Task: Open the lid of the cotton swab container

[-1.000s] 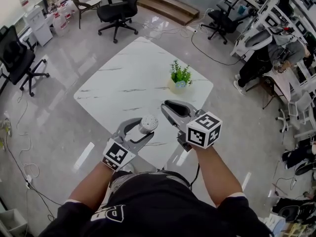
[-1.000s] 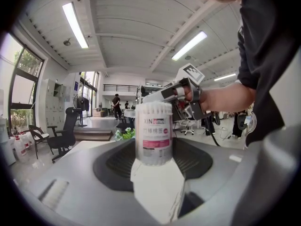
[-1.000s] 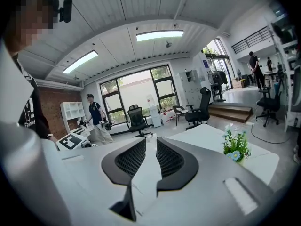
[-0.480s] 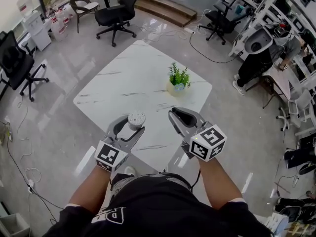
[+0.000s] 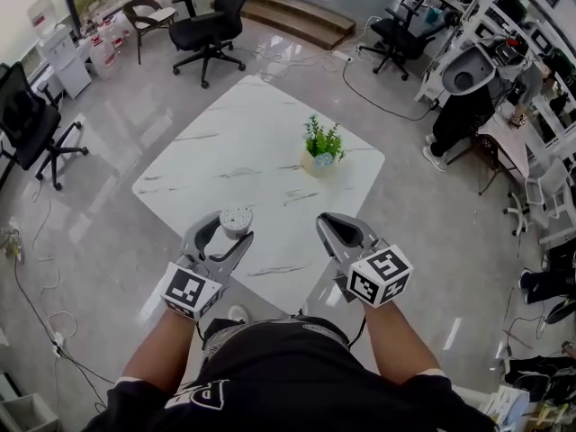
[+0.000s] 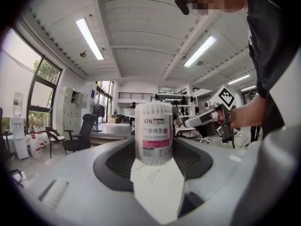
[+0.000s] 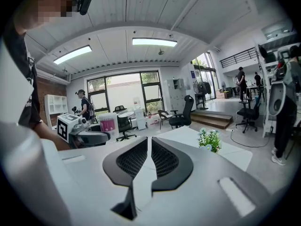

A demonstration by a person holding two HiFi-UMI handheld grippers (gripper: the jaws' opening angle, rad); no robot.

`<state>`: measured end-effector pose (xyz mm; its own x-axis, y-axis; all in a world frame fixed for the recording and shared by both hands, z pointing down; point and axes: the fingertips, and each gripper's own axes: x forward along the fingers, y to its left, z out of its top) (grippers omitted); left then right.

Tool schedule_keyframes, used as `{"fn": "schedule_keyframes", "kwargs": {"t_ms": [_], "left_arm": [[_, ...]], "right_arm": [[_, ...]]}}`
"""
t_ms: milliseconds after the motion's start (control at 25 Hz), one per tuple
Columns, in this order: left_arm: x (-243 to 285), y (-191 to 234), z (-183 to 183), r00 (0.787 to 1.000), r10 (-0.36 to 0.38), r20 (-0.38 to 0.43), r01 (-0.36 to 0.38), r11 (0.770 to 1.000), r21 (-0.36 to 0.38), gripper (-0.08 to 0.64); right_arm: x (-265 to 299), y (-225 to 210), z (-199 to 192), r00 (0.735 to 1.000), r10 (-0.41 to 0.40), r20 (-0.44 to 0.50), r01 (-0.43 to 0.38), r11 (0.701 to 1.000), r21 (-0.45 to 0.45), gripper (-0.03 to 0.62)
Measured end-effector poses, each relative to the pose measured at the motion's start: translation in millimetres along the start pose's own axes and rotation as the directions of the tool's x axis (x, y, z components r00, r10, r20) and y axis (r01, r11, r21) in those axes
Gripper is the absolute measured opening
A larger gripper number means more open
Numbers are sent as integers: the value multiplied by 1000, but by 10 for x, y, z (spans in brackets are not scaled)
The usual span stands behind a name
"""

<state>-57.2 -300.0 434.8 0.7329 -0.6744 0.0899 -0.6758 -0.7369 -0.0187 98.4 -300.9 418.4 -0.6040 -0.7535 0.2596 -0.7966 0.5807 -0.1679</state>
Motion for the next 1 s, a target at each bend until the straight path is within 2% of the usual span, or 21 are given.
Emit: {"fn": "schedule_keyframes", "kwargs": {"t_ms": [200, 480, 1000], "left_arm": [[-16, 46, 13, 1000, 7, 20, -8, 1000, 22, 298], [-23, 60, -9, 1000, 16, 6, -16, 1000, 1, 298], [-71, 42, -89, 1000, 9, -2, -9, 1000, 27, 298]], "right_arm": [[-66, -62, -58, 1000, -28, -2, 28, 1000, 7, 11], [-142, -180, -139, 998, -69, 3, 69, 998, 10, 0], [-208, -195, -282, 995, -94, -20, 94, 995, -20, 0]]}}
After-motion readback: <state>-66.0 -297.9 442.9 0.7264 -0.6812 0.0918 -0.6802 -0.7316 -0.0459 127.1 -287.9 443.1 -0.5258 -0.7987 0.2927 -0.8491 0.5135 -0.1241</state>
